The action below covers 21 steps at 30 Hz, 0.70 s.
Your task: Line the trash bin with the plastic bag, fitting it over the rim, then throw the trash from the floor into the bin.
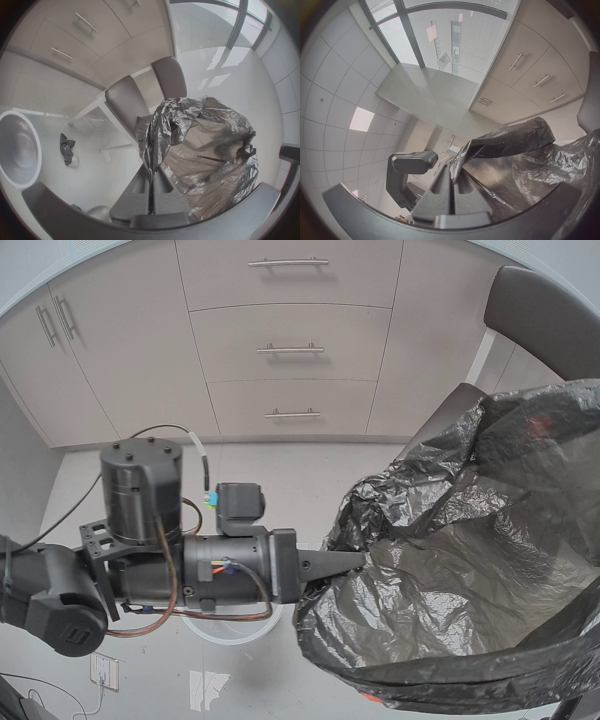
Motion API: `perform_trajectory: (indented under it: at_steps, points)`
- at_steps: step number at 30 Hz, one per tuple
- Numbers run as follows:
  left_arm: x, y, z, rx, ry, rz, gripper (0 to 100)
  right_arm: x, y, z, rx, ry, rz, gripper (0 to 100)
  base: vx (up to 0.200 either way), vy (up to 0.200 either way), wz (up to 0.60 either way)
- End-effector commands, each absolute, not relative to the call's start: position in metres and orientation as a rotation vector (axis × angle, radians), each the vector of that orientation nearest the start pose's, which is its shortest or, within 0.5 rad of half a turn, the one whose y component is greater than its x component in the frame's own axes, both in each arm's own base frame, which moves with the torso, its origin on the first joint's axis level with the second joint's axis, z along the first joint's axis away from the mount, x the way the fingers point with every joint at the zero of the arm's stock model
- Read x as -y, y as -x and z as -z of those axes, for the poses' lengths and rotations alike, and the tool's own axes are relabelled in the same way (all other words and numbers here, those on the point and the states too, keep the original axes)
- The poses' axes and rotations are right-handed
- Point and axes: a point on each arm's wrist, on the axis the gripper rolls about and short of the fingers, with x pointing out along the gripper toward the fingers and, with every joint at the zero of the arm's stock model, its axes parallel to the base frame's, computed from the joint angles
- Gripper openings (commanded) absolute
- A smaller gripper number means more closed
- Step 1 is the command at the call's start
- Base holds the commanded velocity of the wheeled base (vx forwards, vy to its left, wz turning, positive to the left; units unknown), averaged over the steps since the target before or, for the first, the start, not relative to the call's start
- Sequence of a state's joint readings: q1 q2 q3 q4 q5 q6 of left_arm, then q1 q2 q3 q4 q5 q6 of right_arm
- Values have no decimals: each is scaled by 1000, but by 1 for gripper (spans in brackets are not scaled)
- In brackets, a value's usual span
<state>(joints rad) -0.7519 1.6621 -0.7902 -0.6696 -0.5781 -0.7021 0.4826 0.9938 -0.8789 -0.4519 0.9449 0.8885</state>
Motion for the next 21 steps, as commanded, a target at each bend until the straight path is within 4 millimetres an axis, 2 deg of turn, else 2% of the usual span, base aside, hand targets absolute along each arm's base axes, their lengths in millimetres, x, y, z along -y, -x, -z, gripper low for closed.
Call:
perform_trajectory:
  at_steps: [1,7,13,14,15,17,21]
  points:
    - [174,-185,-214,-576,583,1179,0,-81,-108,-340,-325,-646,-1471,0,0,0,0]
    - [134,-167,-215,-527,602,1103,0,-104,-133,-342,-336,-679,-1413,0,0,0,0]
    - [98,-161,-214,-457,628,981,0,-138,-156,-335,-382,-686,-1392,0,0,0,0]
    - [87,-156,-211,-436,632,944,0,-151,-162,-330,-400,-663,-1407,0,0,0,0]
    - [85,-155,-211,-434,633,938,0,-152,-162,-329,-402,-661,-1407,0,0,0,0]
    - [70,-148,-203,-406,612,878,0,-170,-169,-315,-446,-625,-1418,0,0,0,0]
    - [59,-141,-185,-410,554,821,0,-198,-181,-297,-481,-615,-1337,0,0,0,0]
